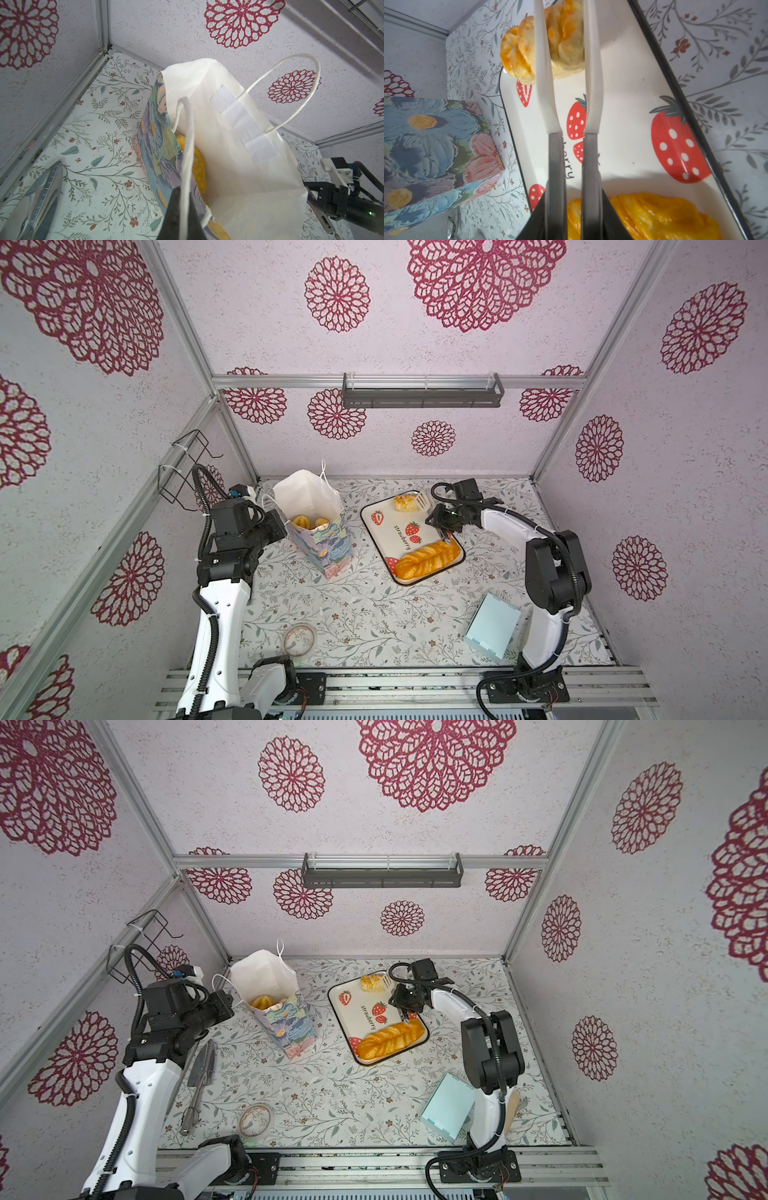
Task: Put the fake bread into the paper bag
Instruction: 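Close the tongs on the round bun and lift it, then carry the round bun in the tongs over the paper bag mouth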
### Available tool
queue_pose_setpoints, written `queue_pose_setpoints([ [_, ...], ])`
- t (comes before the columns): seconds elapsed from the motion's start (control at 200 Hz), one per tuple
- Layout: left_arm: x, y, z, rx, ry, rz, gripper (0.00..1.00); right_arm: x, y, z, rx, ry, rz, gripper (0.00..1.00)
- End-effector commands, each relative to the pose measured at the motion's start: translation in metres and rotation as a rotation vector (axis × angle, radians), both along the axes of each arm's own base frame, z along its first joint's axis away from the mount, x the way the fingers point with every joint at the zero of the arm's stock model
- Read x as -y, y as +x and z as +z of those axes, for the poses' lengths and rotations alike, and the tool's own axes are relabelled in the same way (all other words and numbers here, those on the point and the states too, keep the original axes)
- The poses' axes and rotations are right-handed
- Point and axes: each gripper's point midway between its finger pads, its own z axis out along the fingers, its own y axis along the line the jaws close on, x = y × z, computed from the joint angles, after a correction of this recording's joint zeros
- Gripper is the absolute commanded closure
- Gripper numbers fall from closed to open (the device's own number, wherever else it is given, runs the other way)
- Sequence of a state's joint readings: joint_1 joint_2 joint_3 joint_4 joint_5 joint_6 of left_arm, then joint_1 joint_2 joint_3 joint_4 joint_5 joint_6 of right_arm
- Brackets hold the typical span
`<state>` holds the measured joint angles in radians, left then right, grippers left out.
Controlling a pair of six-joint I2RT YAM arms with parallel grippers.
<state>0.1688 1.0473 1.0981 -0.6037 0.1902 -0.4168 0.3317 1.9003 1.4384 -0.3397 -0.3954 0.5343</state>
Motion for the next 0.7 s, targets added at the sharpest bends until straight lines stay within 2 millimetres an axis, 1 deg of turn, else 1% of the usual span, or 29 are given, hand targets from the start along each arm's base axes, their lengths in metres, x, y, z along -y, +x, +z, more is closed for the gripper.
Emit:
queue_pose_setpoints([
  [0.0,-0.002,0.0,-0.002,0.005,-0.005,0.009,1.0,-0.005,0.002,0.047,0.109,0.081,0.01,0.68],
  [0.125,-0.002,0.0,-0.001,0.006,-0.004,0.008,1.0,-0.007,-0.006,0.056,0.116,0.114,0.016,0.68],
  [0.21,-0.002,0.0,-0.001,0.006,-0.004,0.009,1.0,-0.01,-0.011,0.068,0.131,0.15,0.029,0.68],
  [0.32,-0.002,0.001,-0.001,0.006,-0.006,0.007,1.0,-0.015,-0.018,0.092,0.171,0.209,0.054,0.68],
  [0.53,-0.002,0.001,-0.001,0.006,-0.006,0.008,1.0,-0.034,-0.036,0.144,0.266,0.308,0.148,0.68],
  [0.695,-0.002,0.002,-0.002,0.003,-0.006,0.008,1.0,-0.046,-0.049,0.176,0.334,0.362,0.212,0.67],
])
